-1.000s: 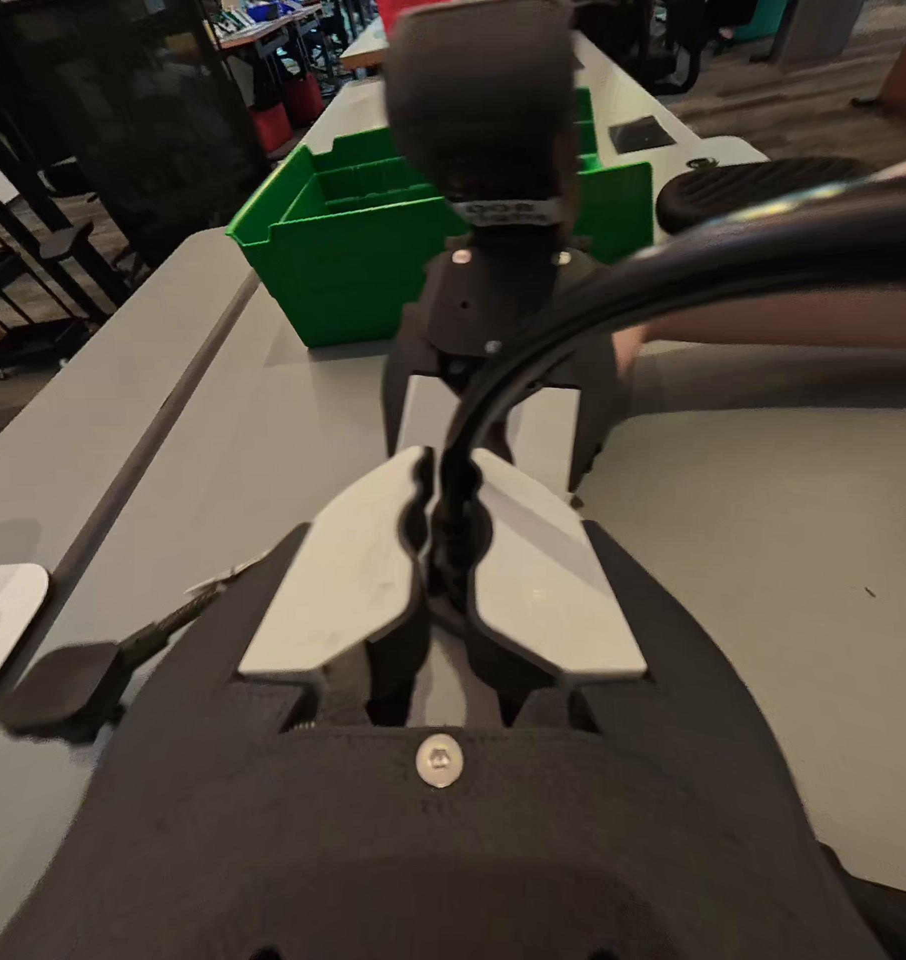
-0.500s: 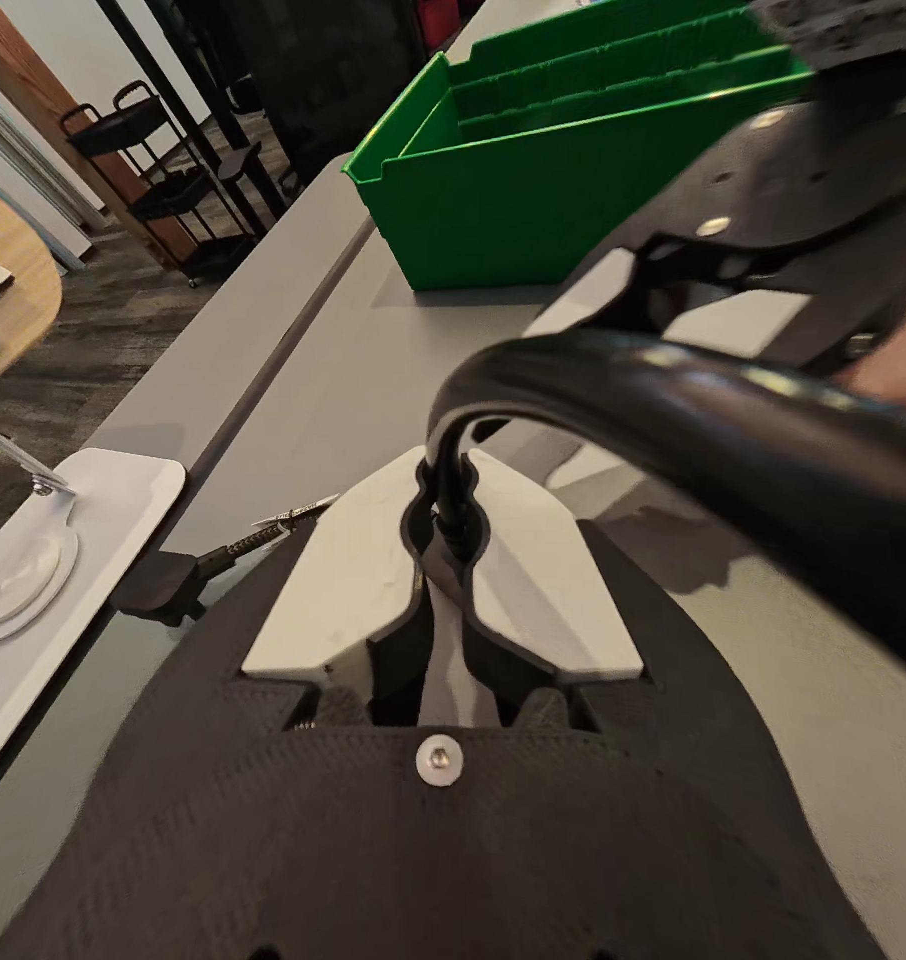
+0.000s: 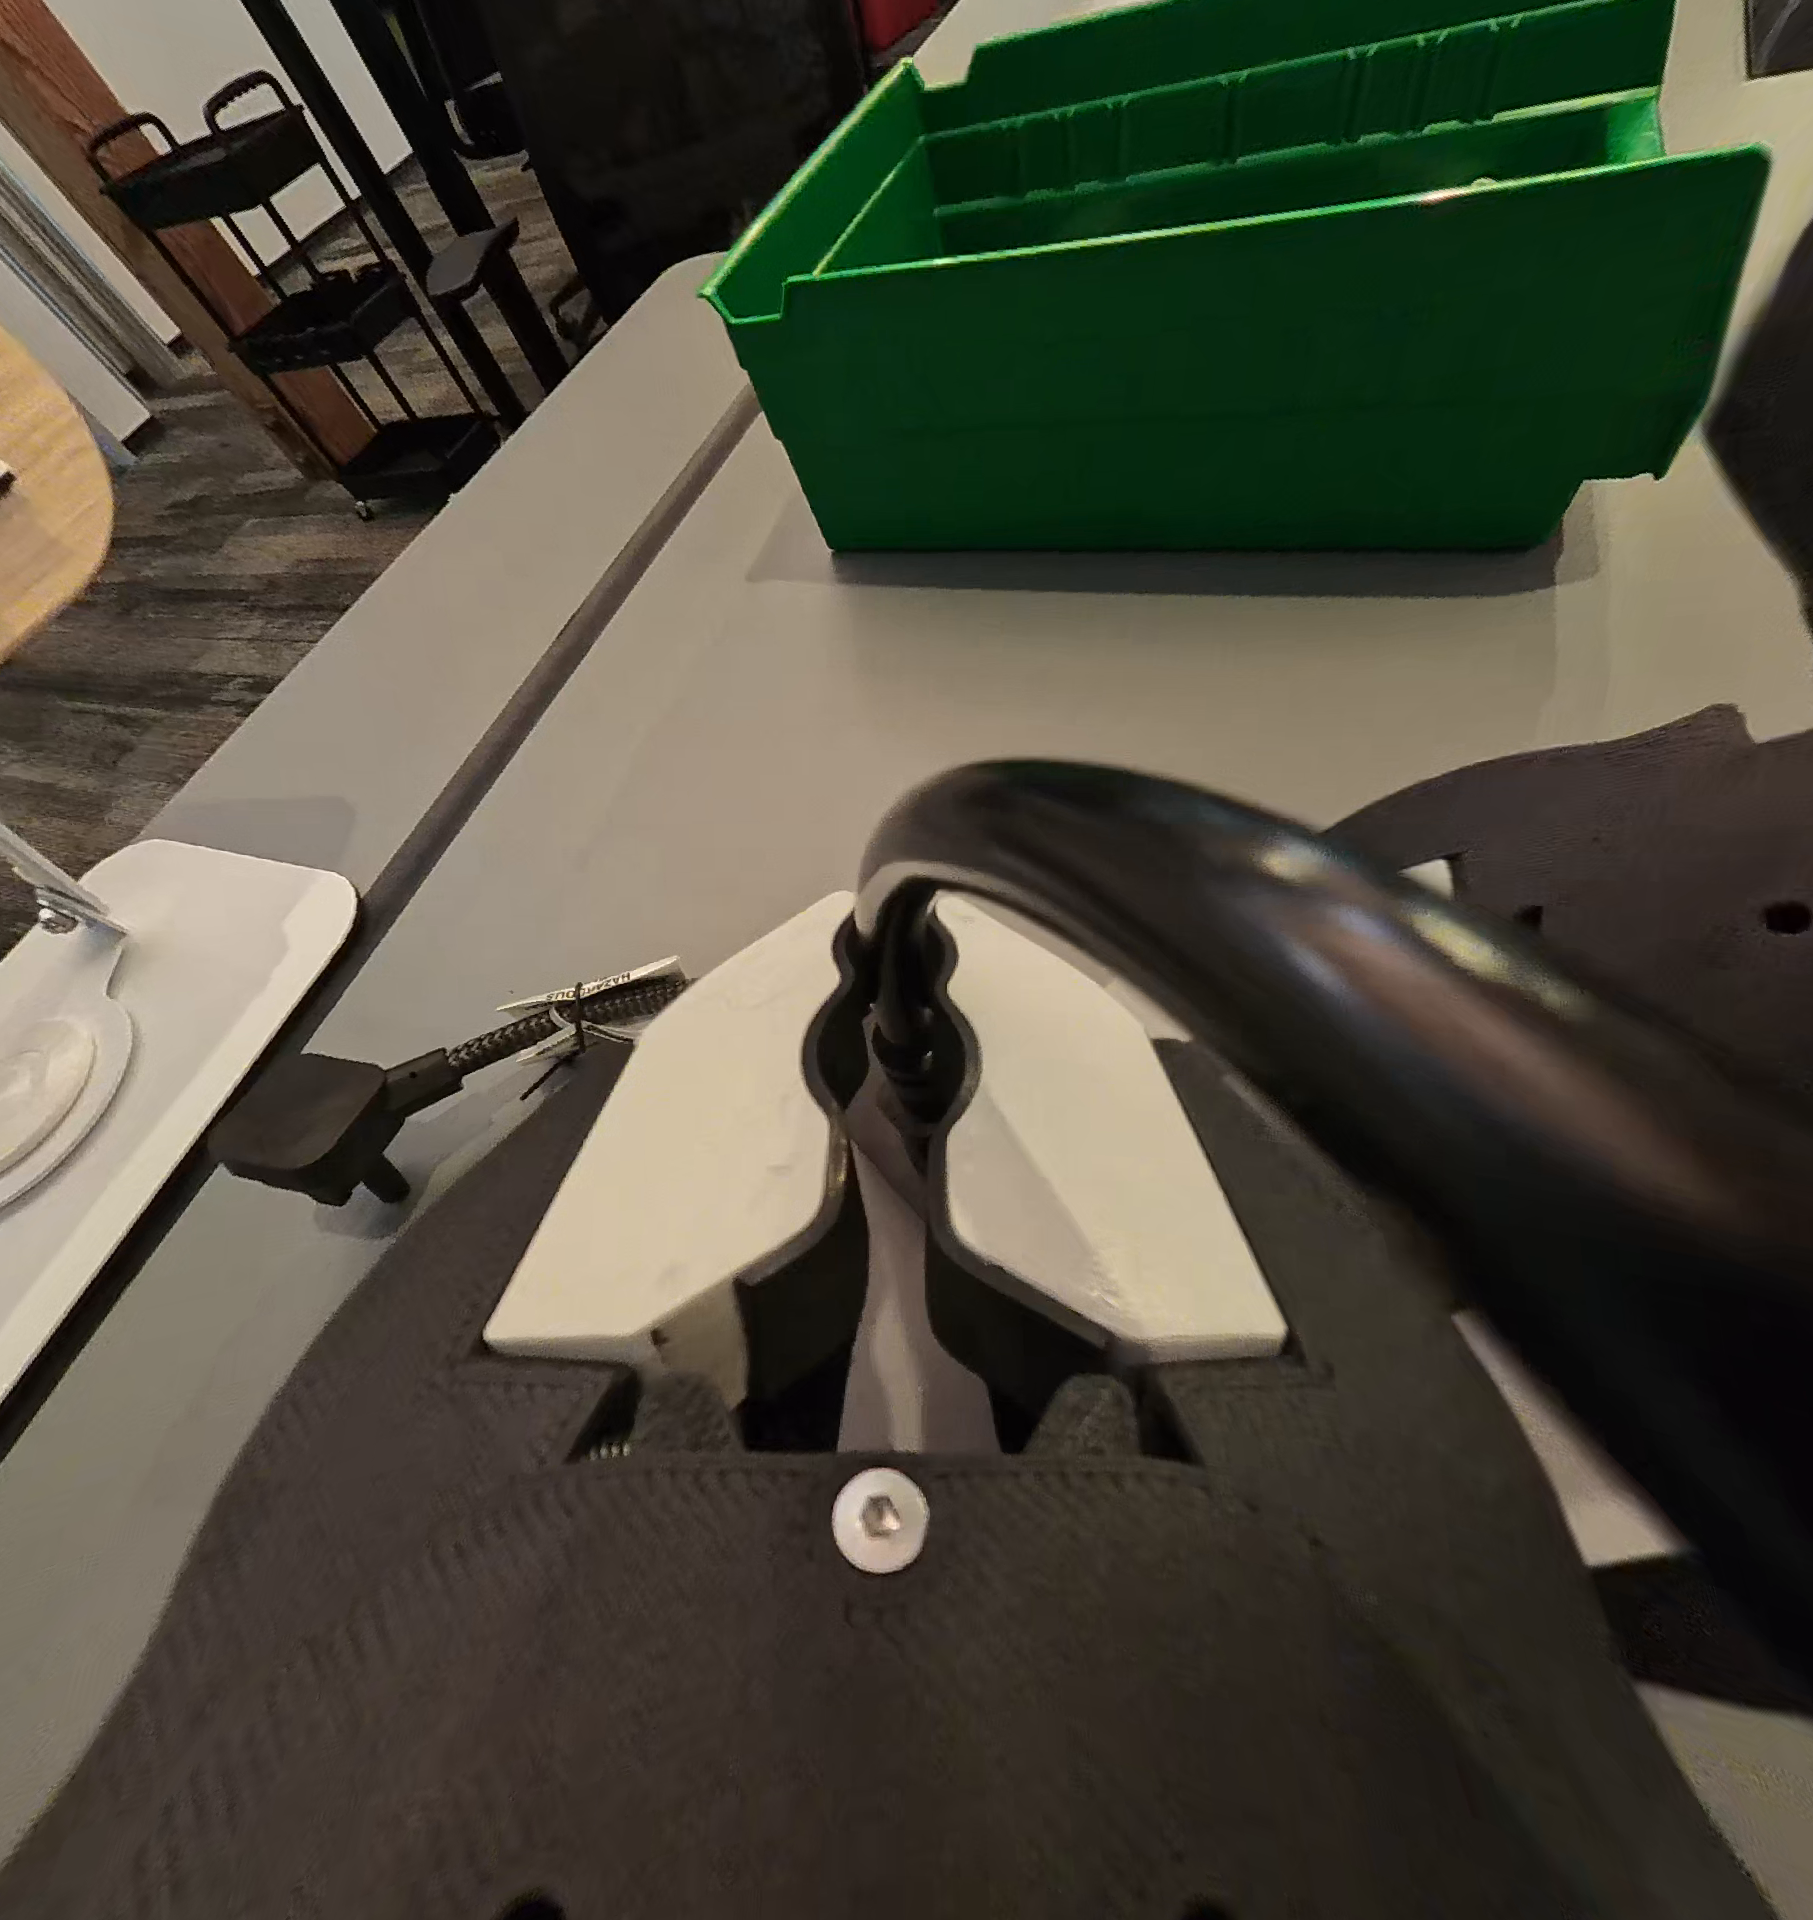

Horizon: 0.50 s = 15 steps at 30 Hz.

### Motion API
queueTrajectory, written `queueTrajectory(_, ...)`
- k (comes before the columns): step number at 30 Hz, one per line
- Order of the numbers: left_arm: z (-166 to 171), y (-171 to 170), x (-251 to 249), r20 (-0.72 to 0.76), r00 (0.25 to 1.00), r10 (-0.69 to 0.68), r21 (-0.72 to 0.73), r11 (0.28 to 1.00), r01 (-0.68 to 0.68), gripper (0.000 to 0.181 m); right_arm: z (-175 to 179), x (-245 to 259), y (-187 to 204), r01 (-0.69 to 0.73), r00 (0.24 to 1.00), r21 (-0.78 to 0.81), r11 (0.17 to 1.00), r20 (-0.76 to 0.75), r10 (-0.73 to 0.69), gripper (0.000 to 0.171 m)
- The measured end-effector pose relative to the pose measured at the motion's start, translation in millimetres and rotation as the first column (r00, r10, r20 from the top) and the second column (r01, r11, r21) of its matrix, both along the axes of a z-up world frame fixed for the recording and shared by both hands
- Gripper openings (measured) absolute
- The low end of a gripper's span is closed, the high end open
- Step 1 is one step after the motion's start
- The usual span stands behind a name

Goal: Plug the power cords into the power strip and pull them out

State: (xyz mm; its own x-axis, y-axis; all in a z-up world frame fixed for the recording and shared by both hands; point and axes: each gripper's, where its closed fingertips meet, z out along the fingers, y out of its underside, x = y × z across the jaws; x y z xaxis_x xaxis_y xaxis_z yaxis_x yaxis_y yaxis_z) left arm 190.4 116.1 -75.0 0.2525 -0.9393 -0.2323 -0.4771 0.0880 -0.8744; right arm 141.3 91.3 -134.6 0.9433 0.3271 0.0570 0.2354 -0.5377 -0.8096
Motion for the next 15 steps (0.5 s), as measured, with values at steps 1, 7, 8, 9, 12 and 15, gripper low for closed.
queueTrajectory(1, 1, 0, -2, -0.001, 1.000, 0.000, -0.011, 1.000, 0.000, 0.007, 1, 3, 1, -0.007, 0.999, 0.019, 1.000, 0.039, 0.006, 0.072)
queueTrajectory(7, 10, -3, -18, 0.027, 1.000, -0.015, -0.183, 0.983, 0.019, 0.006, 1, 35, -6, -0.010, 0.996, -0.024, 1.000, 0.083, 0.012, 0.069)
queueTrajectory(8, 10, -6, -20, 0.019, 0.999, -0.026, -0.237, 0.971, 0.030, 0.005, 2, 43, -6, -0.035, 0.993, -0.033, 0.999, 0.116, 0.039, 0.066)
queueTrajectory(9, 10, -10, -22, 0.017, 0.999, -0.033, -0.271, 0.962, 0.037, 0.006, 3, 46, -5, -0.092, 0.987, -0.033, 0.995, 0.130, 0.096, 0.067)
queueTrajectory(12, 12, -18, -25, 0.010, 0.998, -0.055, -0.270, 0.961, 0.056, 0.006, 5, 36, -7, -0.271, 0.962, -0.052, 0.961, 0.032, 0.273, 0.076)
queueTrajectory(15, 15, -11, -25, 0.017, 1.000, -0.026, -0.246, 0.969, 0.029, 0.005, 3, 26, 1, -0.295, 0.955, -0.100, 0.950, -0.066, 0.289, 0.080)
